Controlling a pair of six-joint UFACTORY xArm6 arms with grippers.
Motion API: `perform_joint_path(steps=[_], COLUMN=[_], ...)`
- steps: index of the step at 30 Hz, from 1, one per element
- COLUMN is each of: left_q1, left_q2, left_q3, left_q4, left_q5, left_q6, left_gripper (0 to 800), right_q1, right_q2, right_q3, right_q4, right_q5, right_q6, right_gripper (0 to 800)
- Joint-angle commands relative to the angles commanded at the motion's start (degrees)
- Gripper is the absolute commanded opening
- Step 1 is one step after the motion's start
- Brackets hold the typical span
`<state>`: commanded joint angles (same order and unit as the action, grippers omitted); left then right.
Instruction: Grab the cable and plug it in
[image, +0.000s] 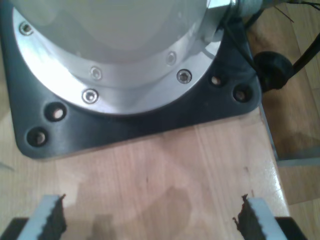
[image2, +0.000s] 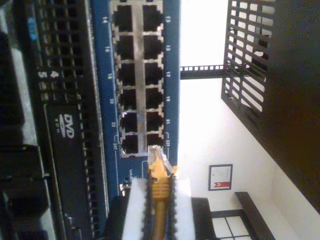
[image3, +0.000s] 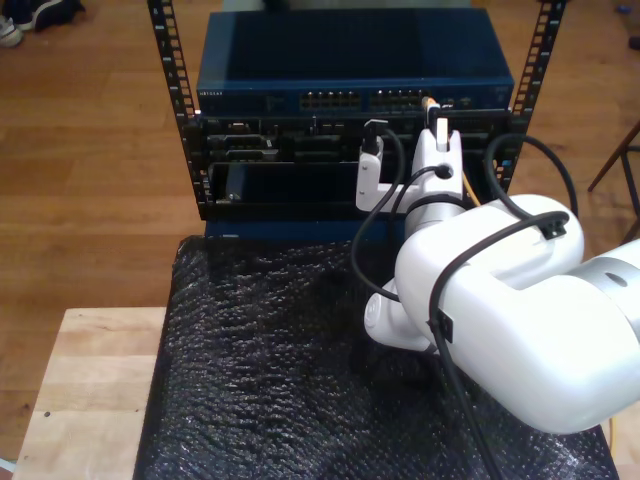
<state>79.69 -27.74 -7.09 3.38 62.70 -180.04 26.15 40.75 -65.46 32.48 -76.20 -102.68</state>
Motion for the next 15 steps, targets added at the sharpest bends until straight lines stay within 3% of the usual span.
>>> perform_joint_path(steps=[15], left_q1=[0.0], left_q2=[0.0], left_q3=[0.0], left_q4=[0.0], left_q5=[0.0], left_q6=[0.0], left_gripper=[800], right_q1=[-0.1], right_q2=[1.1], right_q3=[-1.4], right_q4=[0.2], right_q5=[0.3], right_q6=[0.3], right_gripper=[0])
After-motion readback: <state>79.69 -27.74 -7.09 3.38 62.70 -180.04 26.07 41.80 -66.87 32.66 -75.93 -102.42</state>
